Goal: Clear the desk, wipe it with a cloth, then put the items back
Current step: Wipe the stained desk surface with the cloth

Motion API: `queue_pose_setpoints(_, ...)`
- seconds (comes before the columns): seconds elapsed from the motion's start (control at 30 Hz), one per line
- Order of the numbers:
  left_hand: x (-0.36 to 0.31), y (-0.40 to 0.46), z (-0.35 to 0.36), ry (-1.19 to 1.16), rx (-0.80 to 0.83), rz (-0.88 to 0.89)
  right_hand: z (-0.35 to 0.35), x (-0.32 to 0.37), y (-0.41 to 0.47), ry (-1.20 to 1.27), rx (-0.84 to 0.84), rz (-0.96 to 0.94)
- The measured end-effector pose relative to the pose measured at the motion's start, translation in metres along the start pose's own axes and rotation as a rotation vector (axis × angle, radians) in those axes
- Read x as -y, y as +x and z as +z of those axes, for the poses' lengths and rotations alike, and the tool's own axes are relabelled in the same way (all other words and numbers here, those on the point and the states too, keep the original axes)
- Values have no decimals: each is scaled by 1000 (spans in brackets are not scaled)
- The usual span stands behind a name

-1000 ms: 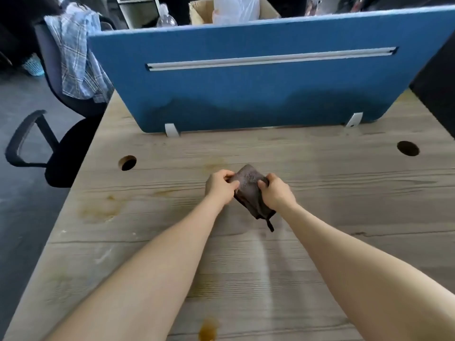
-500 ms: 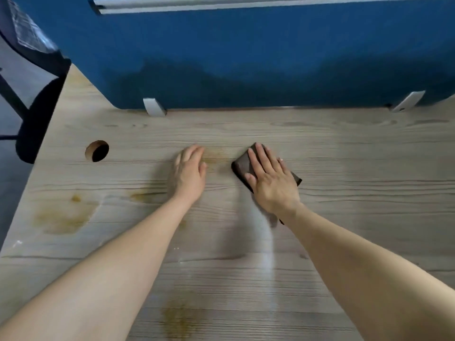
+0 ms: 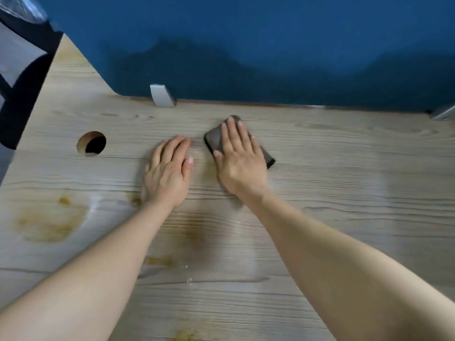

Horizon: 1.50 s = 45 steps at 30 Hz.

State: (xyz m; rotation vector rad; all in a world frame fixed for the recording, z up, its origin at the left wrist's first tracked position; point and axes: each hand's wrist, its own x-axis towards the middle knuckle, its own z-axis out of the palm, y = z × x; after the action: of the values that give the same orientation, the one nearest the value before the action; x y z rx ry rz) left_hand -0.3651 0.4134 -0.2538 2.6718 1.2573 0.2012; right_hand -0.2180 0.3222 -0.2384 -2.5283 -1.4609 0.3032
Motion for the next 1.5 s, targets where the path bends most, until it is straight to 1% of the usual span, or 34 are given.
queue_pose_setpoints(0.07, 0, -1, -1, -9, 13, -5, -2, 6, 2, -14, 71, -107)
queue_pose_setpoints(0.1, -1, -2, -2, -15, 24, -2, -6, -7, 1, -37, 75, -109)
queue_pose_setpoints(0.13, -1, -2, -2, -18, 29, -3, -12, -24, 0, -52, 64, -70)
queue_pose_setpoints(0.2, -1, -1, -3, -11, 31, 3, -21, -60, -5, -59, 8, 137)
queue_pose_setpoints(0.27, 0, -1, -2, -10, 19, -2, -24, -76, -7, -73, -33, 358)
queue_pose_setpoints(0.3, 0, -1, -2, -11, 14, 0, -21, -73, -5, -83, -70, 418)
queue_pose_setpoints(0.33, 0, 0, 0, -14, 11, 4, -17, -63, -1, -84, -106, 433)
queue_pose_setpoints(0.37, 0, 0, 1, -14, 6, 7, -11, -50, 6, -76, -123, 400)
queue_pose_setpoints(0.4, 2, 0, 2, -14, -5, 6, -5, -32, 14, -58, -123, 328)
queue_pose_setpoints(0.5, 3, 0, 3, -13, -27, 5, 8, 19, 33, -21, -59, 51)
queue_pose_setpoints(0.57, 3, 1, 4, -5, -27, 12, 6, 29, 37, -13, 13, -74)
queue_pose_setpoints(0.6, 3, 1, 2, -13, -19, 14, 2, 22, 35, -18, 34, -99)
queue_pose_setpoints(0.63, 2, 0, 1, -23, -13, 12, -3, 9, 30, -32, 27, -86)
queue_pose_setpoints(0.67, 2, 0, 0, -23, -7, 11, -7, -9, 25, -54, -4, -36)
queue_pose_setpoints(0.77, 1, 0, 0, -21, -1, 19, -22, -57, 14, -67, -119, 229)
queue_pose_setpoints(0.83, 2, 1, 1, -20, 2, 11, -19, -56, 16, -78, -170, 314)
queue_pose_setpoints(0.9, 2, 1, 2, -14, 7, 9, -10, -31, 25, -67, -176, 257)
queue_pose_setpoints(1.0, 2, 2, 2, -19, 1, -1, 6, 18, 45, -46, -96, 13)
queue_pose_setpoints(1.03, 2, 1, 3, -18, -7, 2, 8, 28, 50, -44, -70, -41)
queue_pose_setpoints(1.1, 4, 1, 4, -34, -8, 4, 8, 33, 55, -46, -34, -104)
queue_pose_setpoints(1.17, 5, 2, 4, -73, 15, 14, 2, 19, 45, -39, 5, -157)
queue_pose_setpoints(1.23, 7, 1, -2, -144, 37, 51, -5, -7, 27, -52, -9, -118)
queue_pose_setpoints(1.3, 15, -4, -14, -194, 25, 55, -12, -37, 7, -86, -48, 29)
queue_pose_setpoints(1.37, 31, -18, -22, -137, 10, 3, -17, -53, -6, -84, -53, 193)
queue_pose_setpoints(1.43, 48, -34, -26, -81, 19, -62, -15, -45, -9, -73, -68, 287)
queue_pose_setpoints(1.47, 55, -41, -25, -60, 30, -84, -12, -31, -7, -67, -85, 280)
queue_pose_setpoints(1.5, 58, -46, -21, -42, 29, -96, -6, -13, -5, -61, -91, 234)
